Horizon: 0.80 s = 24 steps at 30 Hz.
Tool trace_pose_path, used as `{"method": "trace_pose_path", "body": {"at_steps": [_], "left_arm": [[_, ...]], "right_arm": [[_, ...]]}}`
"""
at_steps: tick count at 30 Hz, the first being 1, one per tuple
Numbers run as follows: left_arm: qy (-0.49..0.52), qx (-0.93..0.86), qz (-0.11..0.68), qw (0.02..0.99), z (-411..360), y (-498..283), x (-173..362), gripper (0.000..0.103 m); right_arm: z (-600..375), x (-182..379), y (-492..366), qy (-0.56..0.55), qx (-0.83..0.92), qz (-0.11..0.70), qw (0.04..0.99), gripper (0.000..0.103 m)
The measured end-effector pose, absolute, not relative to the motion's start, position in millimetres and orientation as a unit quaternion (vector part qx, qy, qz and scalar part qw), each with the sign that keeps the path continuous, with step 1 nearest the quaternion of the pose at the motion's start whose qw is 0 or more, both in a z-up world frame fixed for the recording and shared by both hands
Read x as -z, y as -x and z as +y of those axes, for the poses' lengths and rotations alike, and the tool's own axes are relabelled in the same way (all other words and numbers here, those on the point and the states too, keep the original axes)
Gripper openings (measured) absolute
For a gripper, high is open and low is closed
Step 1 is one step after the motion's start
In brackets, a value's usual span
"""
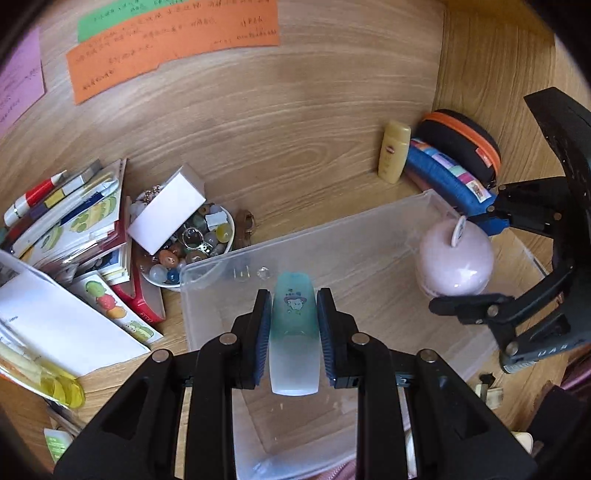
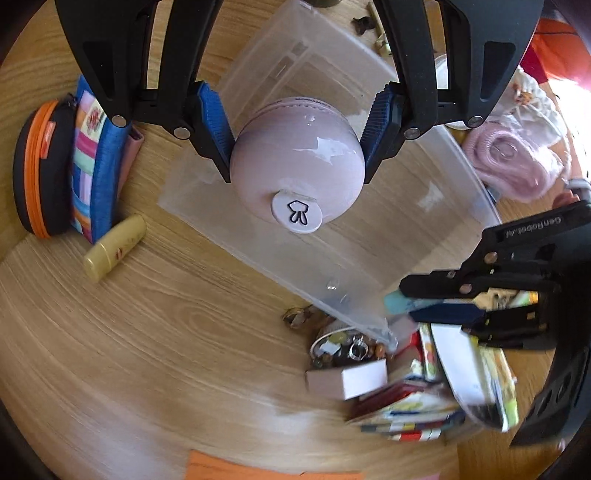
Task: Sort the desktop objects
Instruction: 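Carry both items into the clear bin and open both grippers to release them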
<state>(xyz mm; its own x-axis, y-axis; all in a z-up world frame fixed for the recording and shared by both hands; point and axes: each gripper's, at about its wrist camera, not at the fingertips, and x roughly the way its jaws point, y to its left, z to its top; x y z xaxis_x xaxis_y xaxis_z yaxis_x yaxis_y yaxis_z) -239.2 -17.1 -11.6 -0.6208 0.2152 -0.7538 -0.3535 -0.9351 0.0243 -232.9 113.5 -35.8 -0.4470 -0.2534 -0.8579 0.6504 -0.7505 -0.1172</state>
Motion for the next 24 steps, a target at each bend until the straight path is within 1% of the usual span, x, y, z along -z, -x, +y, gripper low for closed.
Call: {"method": "trace_pose_path", "body": {"at_steps": [12, 19, 22, 24], "left_arm": [[0.436, -0.874, 0.131, 0.168, 3, 247, 24, 0.024], [0.436, -0.874, 0.131, 0.17, 6, 248, 23, 0.025], [0.434, -0.875, 0.133, 0.169, 6, 245, 22, 0.032], [0.429, -0.877, 0.136, 0.167, 7, 243, 20, 0.042]], "right_arm": [[101, 56, 250, -0.483, 0.791, 0.253, 0.276, 0.06], [93, 62, 249, -0.488, 0.779, 0.281, 0.275, 0.06], [91, 64, 249, -0.497, 0.774, 0.282, 0.275, 0.06], [92, 65, 249, -0.5, 0.772, 0.279, 0.277, 0.06]]}}
